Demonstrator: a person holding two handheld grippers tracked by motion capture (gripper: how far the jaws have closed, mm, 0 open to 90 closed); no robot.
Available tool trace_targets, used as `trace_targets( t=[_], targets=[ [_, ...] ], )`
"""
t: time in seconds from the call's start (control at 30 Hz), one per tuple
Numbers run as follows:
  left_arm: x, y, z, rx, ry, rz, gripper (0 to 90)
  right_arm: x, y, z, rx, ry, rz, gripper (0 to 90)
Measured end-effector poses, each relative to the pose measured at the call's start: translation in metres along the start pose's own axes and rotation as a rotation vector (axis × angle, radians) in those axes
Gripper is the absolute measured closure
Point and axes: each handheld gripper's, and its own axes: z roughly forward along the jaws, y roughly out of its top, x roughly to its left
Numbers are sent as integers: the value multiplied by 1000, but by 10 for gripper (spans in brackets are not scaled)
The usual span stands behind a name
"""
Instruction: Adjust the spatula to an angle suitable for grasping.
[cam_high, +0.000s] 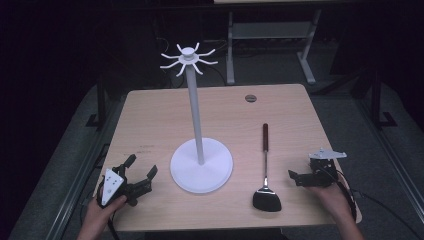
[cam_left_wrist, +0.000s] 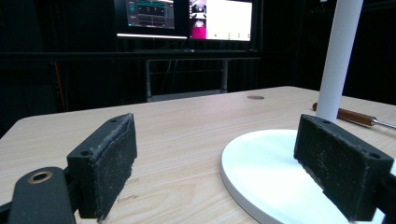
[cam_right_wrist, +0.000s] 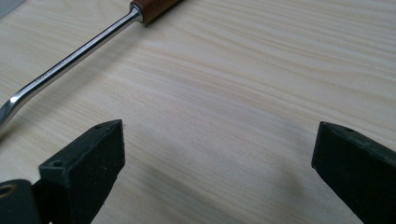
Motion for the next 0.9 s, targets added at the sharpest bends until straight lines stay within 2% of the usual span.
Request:
trace_targets(
  t=[0.13, 0.33, 0.57, 0.7, 0.87, 0.9],
  targets=[
    [0, 0, 0, 1, -2, 2, 127, 0, 3, -1, -10, 8, 5, 27],
    [0, 0, 0, 0, 3, 1, 127, -5, 13, -1, -36, 16, 26, 94],
    [-1, 0, 1, -8, 7, -8, 127, -13, 30, 8, -60, 28, 48, 160],
    [-1, 0, 1, -11, 7, -11, 127, -15, 37, 12, -70, 32, 51, 232],
    [-1, 0, 1, -12, 8, -13, 127, -15, 52, 20, -91, 58, 38, 409],
    [-1, 0, 1, -12, 8, -13, 127, -15, 52, 20, -91, 58, 38, 409]
  ],
)
